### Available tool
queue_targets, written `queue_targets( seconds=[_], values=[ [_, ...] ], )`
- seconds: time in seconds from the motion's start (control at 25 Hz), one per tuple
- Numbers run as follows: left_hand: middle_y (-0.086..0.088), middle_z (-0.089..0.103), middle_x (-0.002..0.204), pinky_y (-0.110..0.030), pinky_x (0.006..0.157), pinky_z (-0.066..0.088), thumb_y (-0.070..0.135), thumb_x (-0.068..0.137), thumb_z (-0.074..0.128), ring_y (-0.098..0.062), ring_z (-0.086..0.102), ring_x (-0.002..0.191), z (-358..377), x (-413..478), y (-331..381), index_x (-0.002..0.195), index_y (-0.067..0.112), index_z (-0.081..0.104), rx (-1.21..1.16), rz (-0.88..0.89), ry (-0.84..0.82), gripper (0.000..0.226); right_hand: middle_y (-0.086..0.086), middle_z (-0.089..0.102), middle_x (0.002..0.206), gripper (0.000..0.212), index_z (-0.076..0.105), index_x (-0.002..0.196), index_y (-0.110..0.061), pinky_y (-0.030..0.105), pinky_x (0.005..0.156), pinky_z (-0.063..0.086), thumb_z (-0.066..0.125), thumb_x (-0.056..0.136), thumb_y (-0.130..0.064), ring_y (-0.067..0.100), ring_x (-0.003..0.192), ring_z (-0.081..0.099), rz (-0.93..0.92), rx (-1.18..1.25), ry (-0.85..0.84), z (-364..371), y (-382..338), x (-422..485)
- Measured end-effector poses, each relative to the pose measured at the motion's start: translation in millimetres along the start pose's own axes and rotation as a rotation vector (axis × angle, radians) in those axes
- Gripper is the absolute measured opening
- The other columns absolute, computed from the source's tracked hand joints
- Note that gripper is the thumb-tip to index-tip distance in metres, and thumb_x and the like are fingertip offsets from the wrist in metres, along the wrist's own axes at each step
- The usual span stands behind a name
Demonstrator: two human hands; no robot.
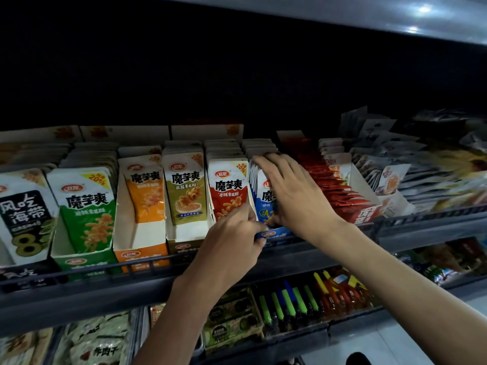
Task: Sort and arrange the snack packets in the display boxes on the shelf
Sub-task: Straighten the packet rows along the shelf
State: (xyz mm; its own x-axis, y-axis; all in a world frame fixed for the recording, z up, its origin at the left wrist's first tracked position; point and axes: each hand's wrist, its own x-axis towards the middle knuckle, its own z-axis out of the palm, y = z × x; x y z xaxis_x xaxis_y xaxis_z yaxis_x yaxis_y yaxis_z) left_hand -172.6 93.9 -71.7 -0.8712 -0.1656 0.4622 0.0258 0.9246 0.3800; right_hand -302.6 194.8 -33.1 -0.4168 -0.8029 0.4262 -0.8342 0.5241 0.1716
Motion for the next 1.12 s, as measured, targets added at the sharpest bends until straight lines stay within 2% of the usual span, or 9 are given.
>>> queue_targets(
  seconds=[0.16,0.32,0.52,0.68,0.76,0.88,1.0,1.12],
  values=[
    [0.01,0.045,0.098,-0.022,0.08,0.041,0.03,0.088,0.066,-0.008,0.053,0.092,0,1,1,0.109,0.024,0.072,0.033,0.003,-0.001,0.023,0.008,0.031,0.151,0.13,0.014,0.155,-0.015,0.045,0.121,0.017,0.094,0.055,-0.036,0.027,0.143,0.025,0.002,0.121,-0.109,-19,9,4],
    [0.013,0.035,0.097,-0.021,0.08,0.04,0.033,0.091,0.062,-0.007,0.05,0.097,0,1,1,0.109,0.025,0.07,0.014,-0.017,-0.024,0.022,0.004,0.036,0.147,0.122,0.018,0.153,-0.013,0.038,0.121,0.014,0.091,0.059,-0.039,0.023,0.139,0.03,-0.012,0.076,-0.179,-26,11,20],
    [0.011,0.041,0.098,-0.021,0.083,0.042,0.033,0.09,0.063,-0.006,0.049,0.095,-1,1,2,0.111,0.025,0.07,0.012,0.002,-0.026,0.023,0.003,0.045,0.142,0.112,0.03,0.148,-0.014,0.034,0.116,0.023,0.092,0.058,-0.034,0.022,0.133,0.039,-0.011,0.097,-0.155,-19,11,23],
    [0.012,0.038,0.098,-0.024,0.083,0.043,0.033,0.091,0.062,-0.004,0.044,0.091,-2,1,1,0.114,0.026,0.069,0.001,-0.002,-0.032,0.025,0.002,0.042,0.141,0.114,0.021,0.153,-0.019,0.034,0.116,0.021,0.089,0.063,-0.038,0.022,0.134,0.035,-0.037,0.092,-0.107,-24,8,17],
    [0.012,0.038,0.098,-0.025,0.084,0.044,0.033,0.091,0.062,-0.006,0.046,0.093,-3,0,1,0.115,0.026,0.068,-0.012,0.004,-0.037,0.026,0.002,0.039,0.144,0.107,0.02,0.154,-0.026,0.035,0.116,0.025,0.085,0.07,-0.04,0.022,0.137,0.031,-0.036,0.16,-0.089,-28,3,12],
    [0.008,0.05,0.099,-0.03,0.085,0.048,0.027,0.09,0.064,-0.01,0.053,0.096,-5,0,-2,0.114,0.023,0.07,-0.048,0.01,-0.031,0.025,0.004,0.036,0.148,0.083,0.031,0.15,-0.025,0.04,0.112,0.036,0.075,0.082,-0.042,0.023,0.139,0.03,0.122,0.414,-0.028,-28,-5,8],
    [0.007,0.057,0.1,-0.03,0.085,0.047,0.024,0.091,0.064,-0.01,0.054,0.096,-6,1,-6,0.112,0.021,0.071,-0.084,-0.009,-0.028,0.023,0.007,0.038,0.147,0.072,0.038,0.146,-0.022,0.043,0.104,0.044,0.064,0.087,-0.053,0.029,0.133,0.041,0.276,0.39,0.041,-15,-13,8],
    [0.007,0.059,0.107,-0.027,0.089,0.044,0.025,0.093,0.061,-0.009,0.052,0.102,-7,1,-7,0.116,0.023,0.069,-0.117,-0.049,-0.061,0.024,0.008,0.041,0.148,0.064,0.044,0.143,-0.022,0.043,0.094,0.048,0.06,0.089,-0.053,0.033,0.124,0.052,0.332,0.319,0.102,-6,-20,10]
  ],
)
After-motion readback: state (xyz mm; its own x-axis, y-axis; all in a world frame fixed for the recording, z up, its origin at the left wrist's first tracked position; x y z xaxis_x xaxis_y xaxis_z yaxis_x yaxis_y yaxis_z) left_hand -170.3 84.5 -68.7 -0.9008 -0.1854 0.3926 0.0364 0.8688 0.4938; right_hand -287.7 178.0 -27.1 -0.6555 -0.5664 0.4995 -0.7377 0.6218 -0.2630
